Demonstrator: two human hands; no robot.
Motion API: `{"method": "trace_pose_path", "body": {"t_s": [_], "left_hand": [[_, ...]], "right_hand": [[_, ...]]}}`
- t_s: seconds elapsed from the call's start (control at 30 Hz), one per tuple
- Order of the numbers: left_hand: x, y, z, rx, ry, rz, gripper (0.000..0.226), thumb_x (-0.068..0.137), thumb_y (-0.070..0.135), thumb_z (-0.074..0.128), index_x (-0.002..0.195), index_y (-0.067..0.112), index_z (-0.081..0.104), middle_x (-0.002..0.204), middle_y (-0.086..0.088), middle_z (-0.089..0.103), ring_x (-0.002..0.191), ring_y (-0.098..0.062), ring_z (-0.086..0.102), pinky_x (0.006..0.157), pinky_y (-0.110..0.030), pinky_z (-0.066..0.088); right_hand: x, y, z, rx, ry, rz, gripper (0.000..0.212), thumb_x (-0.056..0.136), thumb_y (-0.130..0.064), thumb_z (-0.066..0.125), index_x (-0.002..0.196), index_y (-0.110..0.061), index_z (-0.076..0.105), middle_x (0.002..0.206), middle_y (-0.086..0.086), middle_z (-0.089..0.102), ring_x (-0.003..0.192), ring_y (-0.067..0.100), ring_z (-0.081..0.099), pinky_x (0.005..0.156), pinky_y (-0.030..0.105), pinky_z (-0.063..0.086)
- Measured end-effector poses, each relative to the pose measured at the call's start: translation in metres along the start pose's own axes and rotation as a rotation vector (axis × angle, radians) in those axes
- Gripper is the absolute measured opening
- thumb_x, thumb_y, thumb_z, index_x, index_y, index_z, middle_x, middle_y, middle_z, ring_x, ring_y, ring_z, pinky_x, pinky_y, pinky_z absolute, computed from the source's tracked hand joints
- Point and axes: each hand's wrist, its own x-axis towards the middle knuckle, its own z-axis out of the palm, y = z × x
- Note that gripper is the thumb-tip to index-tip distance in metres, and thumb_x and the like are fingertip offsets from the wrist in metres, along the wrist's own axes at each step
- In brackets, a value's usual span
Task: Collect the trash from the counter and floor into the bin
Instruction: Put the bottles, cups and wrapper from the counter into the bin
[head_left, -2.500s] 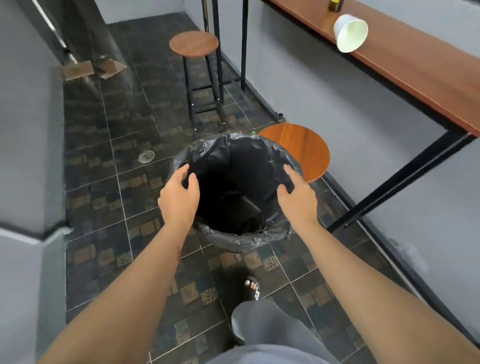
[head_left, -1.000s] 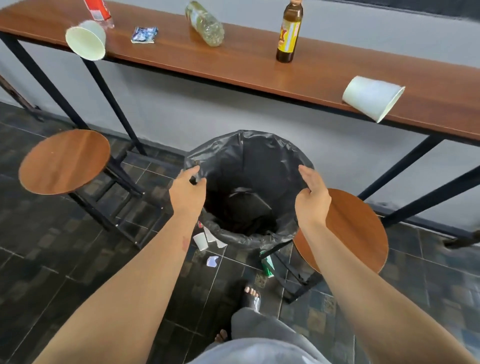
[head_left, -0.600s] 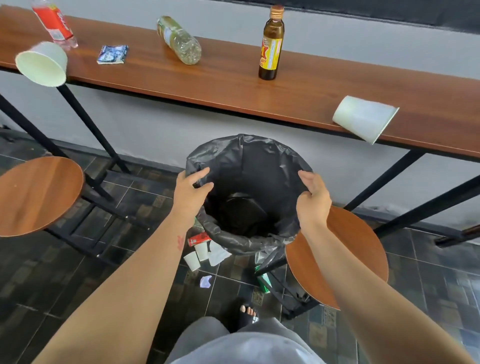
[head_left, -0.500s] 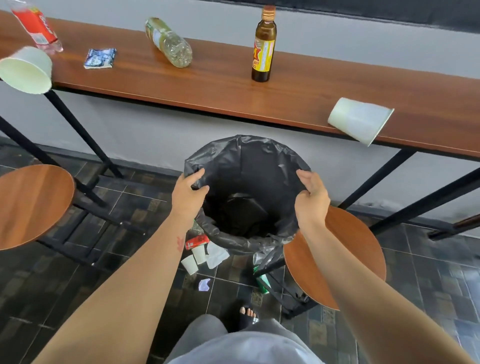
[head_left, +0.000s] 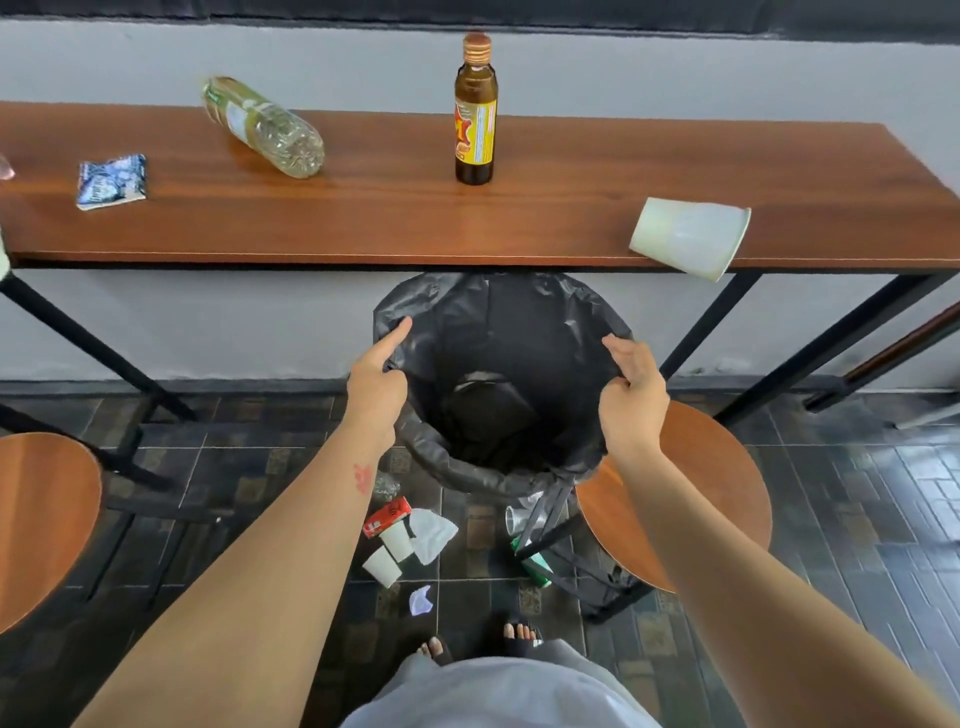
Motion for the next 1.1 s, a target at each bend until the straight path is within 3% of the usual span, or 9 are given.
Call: {"method": "trace_pose_path", "body": {"t_s": [0.17,0.27,0.33,0.47,0.7,0.8,0.93,1.03,1.1], "left_hand": [[0.004,0.005,0.008,-0.056,-0.026,-0.018,0.078,0.091,-0.015,0.032,0.131,0.046,0.058,0.142,0.004,0.051,0.058,-0.014,0.041,0.049,-0.026,0.037],[0.003,0.01,0.016,-0.033,-0.034,-0.01,0.077,0.09,-0.016,0.031,0.133,0.043,0.056,0.14,-0.005,0.054,0.055,-0.012,0.038,0.046,-0.024,0.034],[-0.002,0.013,0.02,-0.011,-0.036,-0.01,0.078,0.089,-0.016,0.03,0.134,0.042,0.055,0.138,-0.014,0.054,0.05,-0.01,0.031,0.042,-0.023,0.031],[-0.007,0.016,0.025,-0.006,-0.053,-0.022,0.078,0.089,-0.017,0.03,0.135,0.042,0.054,0.132,-0.017,0.059,0.043,-0.008,0.025,0.036,-0.02,0.027],[-0.013,0.026,0.036,0.063,-0.068,0.003,0.076,0.092,-0.015,0.031,0.137,0.041,0.053,0.143,-0.005,0.052,0.042,-0.007,0.031,0.034,-0.018,0.03],[-0.015,0.028,0.041,0.098,-0.076,0.013,0.077,0.09,-0.016,0.032,0.138,0.042,0.052,0.134,-0.005,0.058,0.043,-0.007,0.033,0.034,-0.018,0.03],[-0.019,0.025,0.046,0.114,-0.067,0.029,0.078,0.088,-0.017,0.034,0.141,0.039,0.049,0.092,-0.001,0.061,0.05,-0.01,0.033,0.037,-0.015,0.031],[-0.02,0.023,0.047,0.11,-0.066,0.053,0.079,0.088,-0.017,0.035,0.14,0.041,0.05,0.115,-0.004,0.064,0.053,-0.009,0.037,0.038,-0.013,0.033],[-0.021,0.023,0.048,0.105,-0.057,0.072,0.078,0.089,-0.017,0.034,0.139,0.04,0.05,0.111,-0.004,0.063,0.052,-0.01,0.036,0.038,-0.014,0.032]], "right_hand": [[-0.001,-0.004,-0.009,-0.065,0.011,-0.051,0.055,0.093,0.007,0.039,0.13,-0.031,0.057,0.137,-0.009,0.057,0.092,0.009,0.063,0.069,0.016,0.049],[-0.002,-0.004,-0.013,-0.178,0.076,-0.119,0.04,0.094,-0.017,0.052,0.129,-0.037,0.054,0.134,-0.006,0.055,0.128,0.014,0.046,0.102,0.037,0.044],[-0.004,-0.006,-0.017,-0.32,0.201,-0.203,0.038,0.092,-0.032,0.058,0.129,-0.034,0.052,0.13,-0.005,0.055,0.133,0.02,0.038,0.11,0.049,0.034],[0.002,-0.018,-0.031,-0.431,0.415,-0.413,0.06,0.086,-0.044,0.063,0.138,-0.022,0.044,0.136,0.003,0.047,0.13,0.026,0.04,0.11,0.047,0.03],[0.062,-0.05,-0.043,-0.712,0.398,-0.572,0.096,0.079,-0.057,0.066,0.155,-0.027,0.015,0.161,0.01,0.015,0.146,0.031,0.019,0.118,0.051,0.019],[0.083,-0.063,-0.046,-0.766,0.36,-0.522,0.099,0.077,-0.059,0.069,0.154,-0.032,0.014,0.164,0.009,0.006,0.149,0.035,0.009,0.116,0.06,0.013],[0.103,-0.072,-0.05,-0.726,0.24,-0.445,0.086,0.08,-0.047,0.072,0.151,-0.032,0.026,0.162,0.008,0.01,0.147,0.034,0.016,0.116,0.057,0.019],[0.107,-0.071,-0.05,-0.617,0.252,-0.489,0.072,0.079,-0.026,0.075,0.142,-0.024,0.04,0.15,0.01,0.029,0.127,0.034,0.04,0.097,0.044,0.045],[0.103,-0.068,-0.047,-0.593,0.293,-0.497,0.064,0.078,-0.026,0.076,0.135,-0.023,0.045,0.143,0.01,0.035,0.12,0.033,0.042,0.08,0.033,0.045]]}}
